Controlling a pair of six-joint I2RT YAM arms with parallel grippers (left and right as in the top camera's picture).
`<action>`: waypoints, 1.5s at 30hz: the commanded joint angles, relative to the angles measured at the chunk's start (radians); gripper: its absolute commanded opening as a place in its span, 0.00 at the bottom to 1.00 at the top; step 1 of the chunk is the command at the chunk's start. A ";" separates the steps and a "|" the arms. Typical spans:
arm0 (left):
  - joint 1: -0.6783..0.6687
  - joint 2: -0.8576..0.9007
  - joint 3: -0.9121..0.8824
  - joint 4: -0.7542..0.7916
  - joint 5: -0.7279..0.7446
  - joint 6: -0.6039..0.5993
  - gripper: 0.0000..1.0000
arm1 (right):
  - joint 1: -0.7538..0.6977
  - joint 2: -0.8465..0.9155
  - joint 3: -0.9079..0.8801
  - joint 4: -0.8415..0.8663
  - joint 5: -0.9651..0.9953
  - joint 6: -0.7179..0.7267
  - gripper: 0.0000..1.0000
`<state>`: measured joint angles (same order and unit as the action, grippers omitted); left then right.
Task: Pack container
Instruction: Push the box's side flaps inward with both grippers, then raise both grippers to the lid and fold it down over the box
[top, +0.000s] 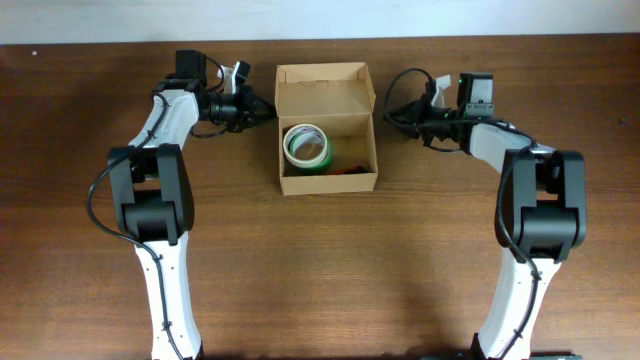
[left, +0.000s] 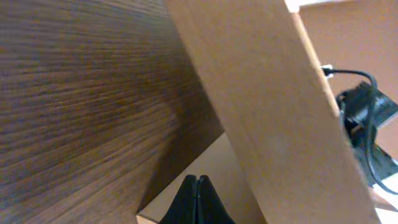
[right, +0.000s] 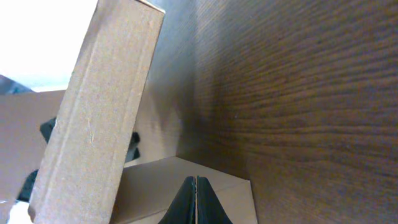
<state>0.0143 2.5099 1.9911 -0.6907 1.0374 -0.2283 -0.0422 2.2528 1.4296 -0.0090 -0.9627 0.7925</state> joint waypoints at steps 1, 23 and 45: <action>0.003 0.011 -0.001 0.003 -0.082 -0.050 0.02 | 0.002 0.011 0.001 0.012 -0.002 0.110 0.04; -0.012 0.093 -0.001 0.251 -0.013 -0.188 0.02 | 0.044 0.012 0.001 0.101 0.054 0.196 0.03; -0.012 0.093 -0.001 0.318 0.133 -0.199 0.01 | 0.075 0.111 0.001 0.395 -0.103 0.242 0.04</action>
<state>0.0055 2.5969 1.9903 -0.4061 1.0996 -0.4221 0.0143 2.3566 1.4261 0.2974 -0.9943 0.9981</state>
